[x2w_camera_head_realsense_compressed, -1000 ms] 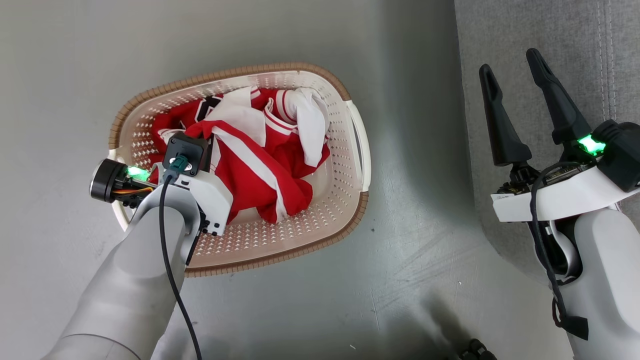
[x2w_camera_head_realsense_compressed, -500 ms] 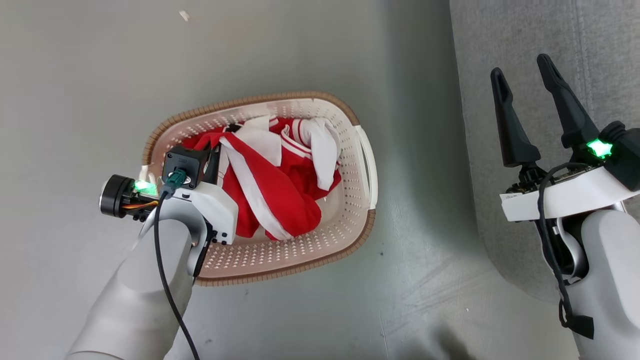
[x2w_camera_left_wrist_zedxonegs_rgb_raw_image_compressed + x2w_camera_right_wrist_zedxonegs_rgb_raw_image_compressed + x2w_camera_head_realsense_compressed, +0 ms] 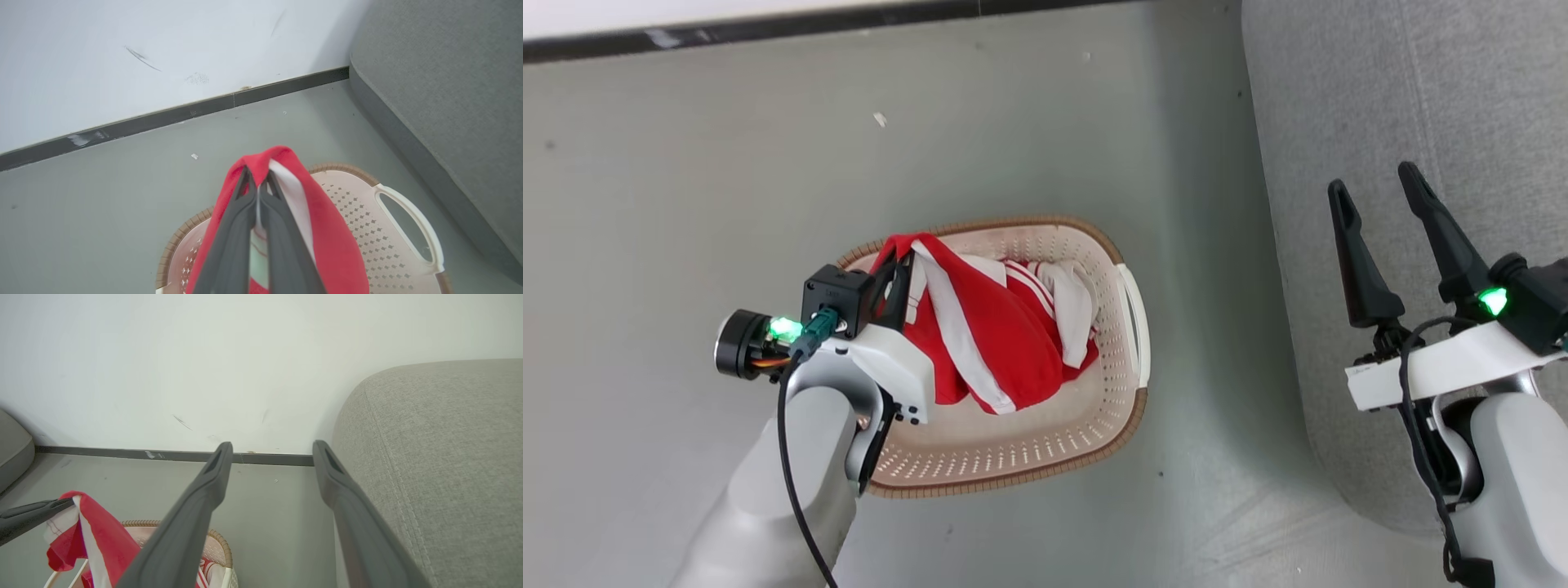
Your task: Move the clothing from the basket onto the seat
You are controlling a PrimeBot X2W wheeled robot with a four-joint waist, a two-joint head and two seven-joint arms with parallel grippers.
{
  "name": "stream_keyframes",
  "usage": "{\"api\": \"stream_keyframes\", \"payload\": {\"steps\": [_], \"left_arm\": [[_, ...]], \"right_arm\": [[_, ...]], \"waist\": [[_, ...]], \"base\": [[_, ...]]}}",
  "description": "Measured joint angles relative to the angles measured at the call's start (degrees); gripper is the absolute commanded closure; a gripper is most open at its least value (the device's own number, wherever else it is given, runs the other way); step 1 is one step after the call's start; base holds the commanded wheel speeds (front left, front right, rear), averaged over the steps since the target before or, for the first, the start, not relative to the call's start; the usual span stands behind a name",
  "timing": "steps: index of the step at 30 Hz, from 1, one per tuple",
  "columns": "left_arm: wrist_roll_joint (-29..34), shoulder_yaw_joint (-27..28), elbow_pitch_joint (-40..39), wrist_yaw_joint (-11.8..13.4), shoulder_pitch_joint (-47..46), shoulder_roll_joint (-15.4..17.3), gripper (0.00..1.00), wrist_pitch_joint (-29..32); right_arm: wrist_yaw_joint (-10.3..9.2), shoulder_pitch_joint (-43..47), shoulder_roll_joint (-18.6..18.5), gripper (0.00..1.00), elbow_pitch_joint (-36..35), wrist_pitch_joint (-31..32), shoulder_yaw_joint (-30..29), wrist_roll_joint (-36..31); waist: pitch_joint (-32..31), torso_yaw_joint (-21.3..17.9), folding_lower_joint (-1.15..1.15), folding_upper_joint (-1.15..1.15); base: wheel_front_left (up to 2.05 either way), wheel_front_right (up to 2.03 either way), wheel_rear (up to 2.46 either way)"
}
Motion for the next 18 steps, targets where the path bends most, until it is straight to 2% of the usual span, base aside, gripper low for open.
{"api": "stream_keyframes", "payload": {"steps": [18], "left_arm": [[-1.5,0.9,-7.9,0.1,10.1,0.1,1.0,0.0]], "right_arm": [[0.0,7.3,0.1,0.0,1.5,0.0,-0.2,0.0]], "waist": [[-11.0,1.8,0.0,0.0]], "base": [[0.0,0.0,0.0]]}}
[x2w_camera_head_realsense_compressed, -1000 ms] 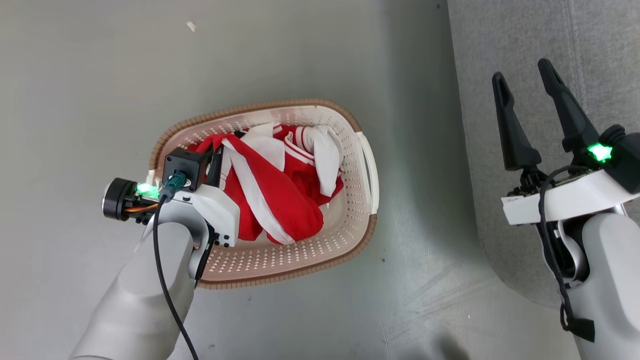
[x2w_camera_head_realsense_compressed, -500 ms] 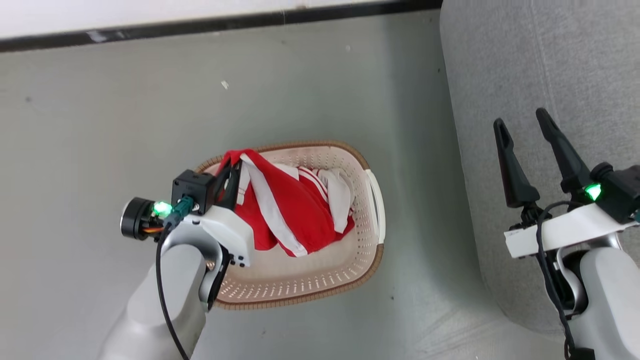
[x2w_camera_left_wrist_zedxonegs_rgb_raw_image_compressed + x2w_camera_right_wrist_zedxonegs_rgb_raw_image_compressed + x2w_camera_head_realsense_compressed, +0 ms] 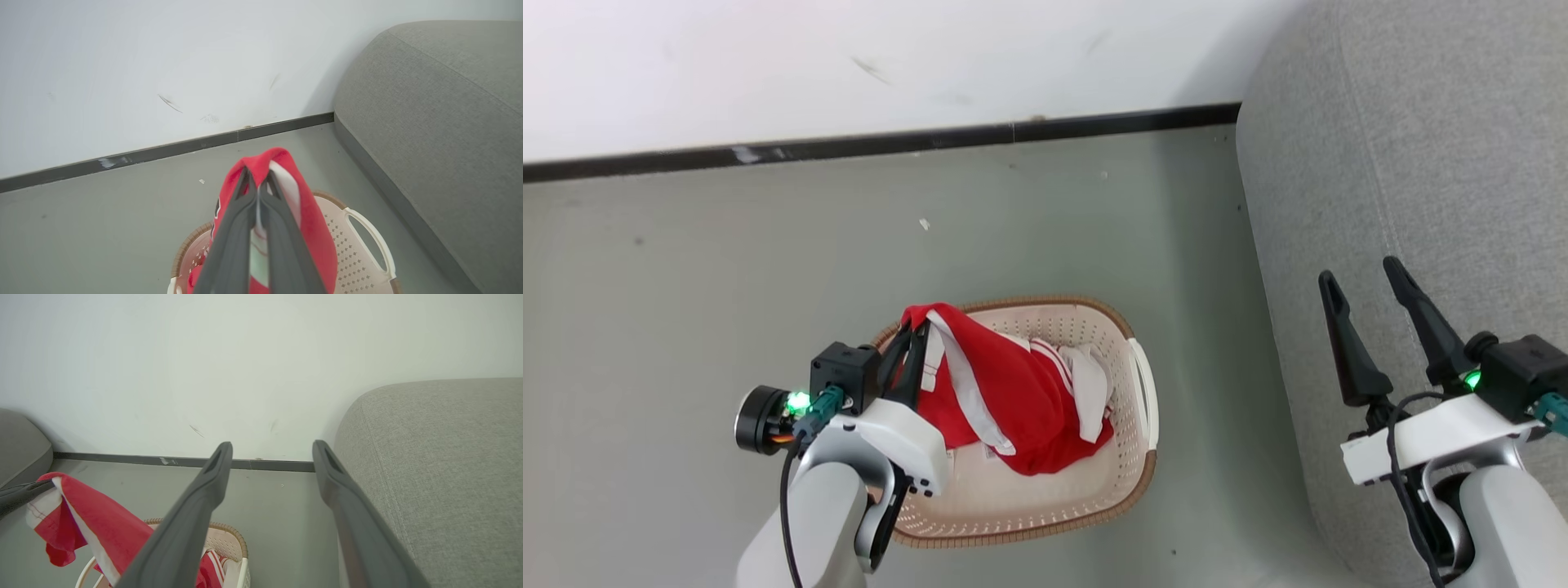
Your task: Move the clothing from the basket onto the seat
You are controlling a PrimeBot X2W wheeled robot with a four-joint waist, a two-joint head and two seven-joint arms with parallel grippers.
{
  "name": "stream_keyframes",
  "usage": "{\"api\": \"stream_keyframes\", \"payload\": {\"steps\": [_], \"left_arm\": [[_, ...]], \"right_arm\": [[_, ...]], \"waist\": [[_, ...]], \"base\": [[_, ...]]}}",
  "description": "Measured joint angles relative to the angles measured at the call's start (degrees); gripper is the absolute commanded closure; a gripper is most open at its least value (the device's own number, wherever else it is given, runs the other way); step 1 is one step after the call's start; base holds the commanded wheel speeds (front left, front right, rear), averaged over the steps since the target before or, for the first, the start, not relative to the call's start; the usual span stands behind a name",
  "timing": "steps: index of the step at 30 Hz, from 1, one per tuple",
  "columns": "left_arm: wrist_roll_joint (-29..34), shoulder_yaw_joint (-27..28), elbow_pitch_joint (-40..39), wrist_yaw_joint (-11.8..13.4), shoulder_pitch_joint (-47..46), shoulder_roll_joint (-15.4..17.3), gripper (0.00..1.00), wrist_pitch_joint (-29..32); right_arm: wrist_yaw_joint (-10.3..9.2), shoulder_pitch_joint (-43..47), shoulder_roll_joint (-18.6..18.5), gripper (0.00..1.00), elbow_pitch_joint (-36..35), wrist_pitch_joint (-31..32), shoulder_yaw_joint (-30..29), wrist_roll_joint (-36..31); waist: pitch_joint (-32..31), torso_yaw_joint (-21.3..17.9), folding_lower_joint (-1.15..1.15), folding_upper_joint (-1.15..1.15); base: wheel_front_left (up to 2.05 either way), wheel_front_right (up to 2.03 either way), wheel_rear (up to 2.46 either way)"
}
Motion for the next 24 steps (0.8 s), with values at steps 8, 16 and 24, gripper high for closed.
{"api": "stream_keyframes", "payload": {"steps": [8,16,24], "left_arm": [[0.0,0.7,-3.4,0.2,3.6,0.0,1.0,0.0],[0.0,1.8,-6.3,0.5,6.9,0.1,1.0,0.0],[0.0,2.2,-8.8,0.5,9.5,0.2,1.0,0.0]], "right_arm": [[0.0,3.3,0.2,0.0,0.4,0.0,0.0,-0.1],[0.0,6.2,0.8,0.0,0.5,0.0,0.1,-0.1],[0.0,8.6,1.0,0.0,0.6,0.0,0.6,-0.5]], "waist": [[-4.6,0.5,0.0,0.0],[-8.7,0.8,0.0,0.0],[-12.2,0.7,0.0,0.0]], "base": [[0.0,0.0,0.0],[0.0,0.0,0.0],[0.0,0.0,0.0]]}}
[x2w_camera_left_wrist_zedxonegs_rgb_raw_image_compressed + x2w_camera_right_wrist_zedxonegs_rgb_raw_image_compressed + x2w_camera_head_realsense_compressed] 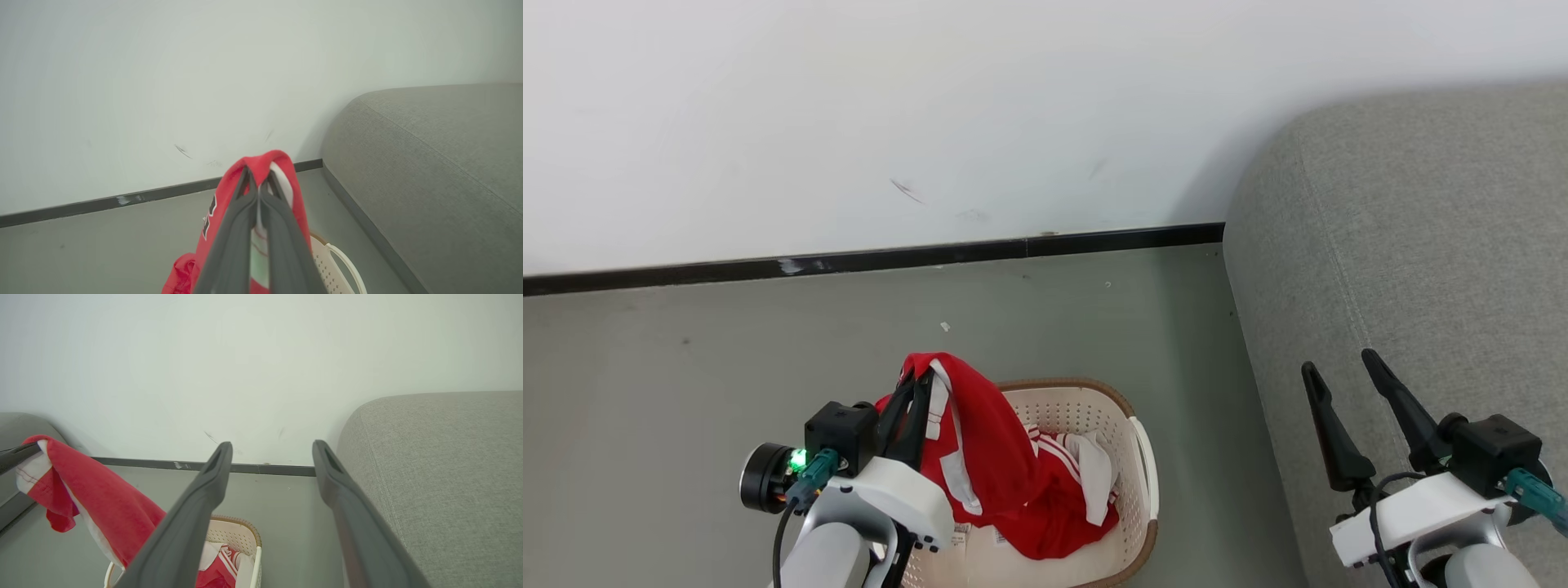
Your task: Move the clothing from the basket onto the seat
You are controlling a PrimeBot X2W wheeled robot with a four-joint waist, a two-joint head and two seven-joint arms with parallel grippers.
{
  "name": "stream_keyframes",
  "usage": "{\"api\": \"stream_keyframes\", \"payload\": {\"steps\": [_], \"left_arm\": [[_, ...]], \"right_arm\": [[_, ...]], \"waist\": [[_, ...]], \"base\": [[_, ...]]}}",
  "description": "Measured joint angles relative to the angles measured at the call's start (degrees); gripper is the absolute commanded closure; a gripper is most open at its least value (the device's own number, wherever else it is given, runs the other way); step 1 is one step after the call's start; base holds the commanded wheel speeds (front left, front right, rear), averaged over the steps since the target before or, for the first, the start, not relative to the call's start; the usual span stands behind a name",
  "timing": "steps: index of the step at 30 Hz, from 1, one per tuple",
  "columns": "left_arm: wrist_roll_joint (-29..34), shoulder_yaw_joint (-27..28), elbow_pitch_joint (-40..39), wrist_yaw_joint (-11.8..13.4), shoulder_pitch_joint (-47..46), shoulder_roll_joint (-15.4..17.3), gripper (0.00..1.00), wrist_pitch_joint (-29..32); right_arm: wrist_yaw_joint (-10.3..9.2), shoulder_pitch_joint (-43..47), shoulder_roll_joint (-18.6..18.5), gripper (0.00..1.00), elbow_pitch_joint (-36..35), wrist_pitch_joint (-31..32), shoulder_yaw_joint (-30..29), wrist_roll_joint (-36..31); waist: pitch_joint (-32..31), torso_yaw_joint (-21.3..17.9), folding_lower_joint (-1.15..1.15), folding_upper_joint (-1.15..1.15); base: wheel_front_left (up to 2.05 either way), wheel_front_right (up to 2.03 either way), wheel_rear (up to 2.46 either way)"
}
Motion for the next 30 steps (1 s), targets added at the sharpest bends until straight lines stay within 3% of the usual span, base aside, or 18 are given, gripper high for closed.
{"api": "stream_keyframes", "payload": {"steps": [30], "left_arm": [[0.2,-0.1,-8.9,0.2,5.5,0.9,1.0,0.0]], "right_arm": [[0.0,4.6,0.3,0.0,-0.4,0.0,5.6,-0.6]], "waist": [[-7.7,0.1,0.0,0.0]], "base": [[0.0,0.0,0.0]]}}
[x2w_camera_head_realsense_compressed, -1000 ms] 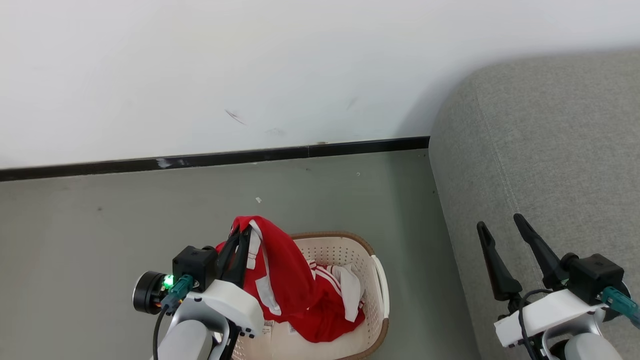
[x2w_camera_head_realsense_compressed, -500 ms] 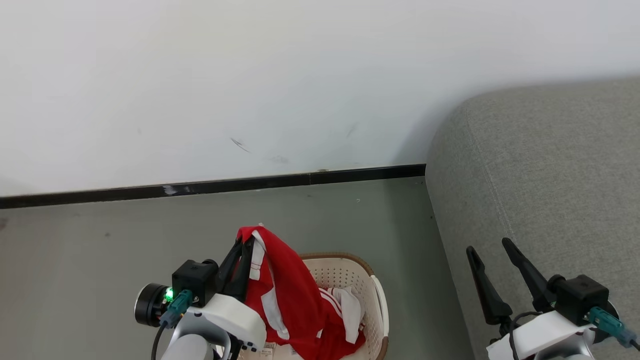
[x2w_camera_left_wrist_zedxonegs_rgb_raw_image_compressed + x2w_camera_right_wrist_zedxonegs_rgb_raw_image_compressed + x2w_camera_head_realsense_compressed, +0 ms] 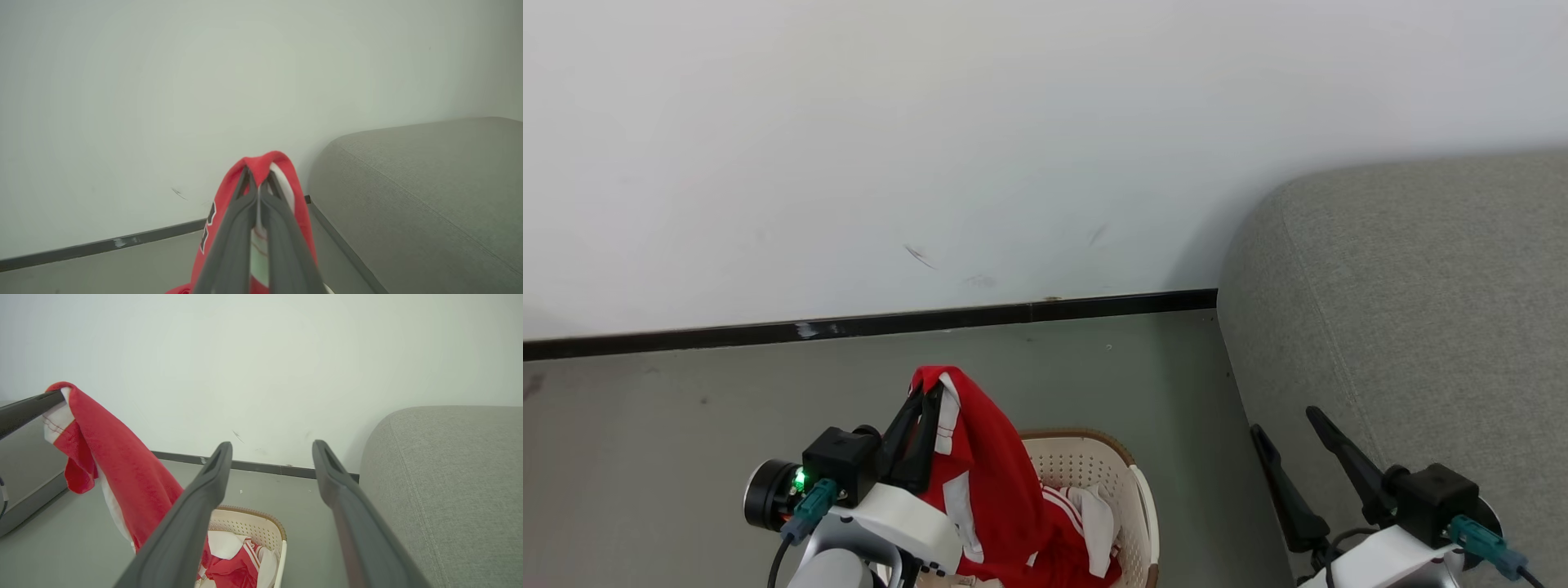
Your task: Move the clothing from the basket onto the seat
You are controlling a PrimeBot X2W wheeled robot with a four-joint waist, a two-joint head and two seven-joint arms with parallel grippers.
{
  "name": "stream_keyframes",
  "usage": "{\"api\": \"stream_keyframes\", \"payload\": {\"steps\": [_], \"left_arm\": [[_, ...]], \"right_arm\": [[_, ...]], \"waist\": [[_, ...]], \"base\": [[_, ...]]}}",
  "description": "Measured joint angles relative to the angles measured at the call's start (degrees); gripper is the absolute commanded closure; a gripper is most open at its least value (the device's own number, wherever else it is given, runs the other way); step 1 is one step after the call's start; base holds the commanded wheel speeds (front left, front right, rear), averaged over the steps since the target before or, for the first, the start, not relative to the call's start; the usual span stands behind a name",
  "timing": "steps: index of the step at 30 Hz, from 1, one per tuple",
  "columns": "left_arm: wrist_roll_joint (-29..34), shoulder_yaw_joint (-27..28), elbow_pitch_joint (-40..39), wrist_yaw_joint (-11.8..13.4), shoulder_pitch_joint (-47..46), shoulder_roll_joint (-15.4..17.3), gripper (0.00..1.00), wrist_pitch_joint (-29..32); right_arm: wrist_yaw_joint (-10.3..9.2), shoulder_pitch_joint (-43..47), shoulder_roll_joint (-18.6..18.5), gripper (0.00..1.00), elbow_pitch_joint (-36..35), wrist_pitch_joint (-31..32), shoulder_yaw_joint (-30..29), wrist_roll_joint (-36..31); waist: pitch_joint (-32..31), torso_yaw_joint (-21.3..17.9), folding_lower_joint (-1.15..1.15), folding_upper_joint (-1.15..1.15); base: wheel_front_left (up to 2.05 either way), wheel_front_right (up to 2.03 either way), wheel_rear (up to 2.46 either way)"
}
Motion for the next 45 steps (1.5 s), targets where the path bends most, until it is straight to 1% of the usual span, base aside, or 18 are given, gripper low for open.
{"api": "stream_keyframes", "payload": {"steps": [9,16,23,33,39,45], "left_arm": [[0.4,-0.7,-2.3,0.0,0.0,0.3,1.0,0.2],[0.7,-1.6,-4.0,0.0,0.0,0.5,1.0,1.1],[0.9,-2.4,-5.9,0.0,0.0,0.5,1.0,1.7],[0.9,-4.6,-9.6,-0.4,0.0,0.4,1.0,3.3],[0.9,-5.7,-11.9,-0.9,-0.1,0.4,1.0,4.2],[0.9,-7.4,-14.0,-1.5,-0.1,0.4,1.0,5.3]], "right_arm": [[0.0,-0.4,-1.0,0.0,0.0,0.0,4.0,-0.5],[0.0,-2.7,-1.5,0.0,0.6,0.0,8.2,-0.8],[0.0,-4.5,-1.8,0.0,1.6,0.0,11.2,-0.8],[0.0,-8.5,-1.9,0.0,3.7,0.0,18.0,-0.8],[0.0,-10.5,-1.6,0.0,5.1,0.0,21.7,-0.7],[0.0,-12.1,-1.4,0.0,5.8,0.0,23.3,-0.3]], "waist": [[-0.4,0.5,0.0,0.0],[-0.6,0.9,0.01,0.0],[-0.8,1.5,0.0,0.0],[-0.8,2.3,0.0,0.0],[-0.7,2.6,0.0,0.0],[-0.7,2.7,0.0,0.0]], "base": [[0.0,0.0,0.0],[0.0,0.0,0.0],[0.0,0.0,0.0],[0.0,0.0,0.0],[0.0,0.0,0.0],[0.0,0.0,0.0]]}}
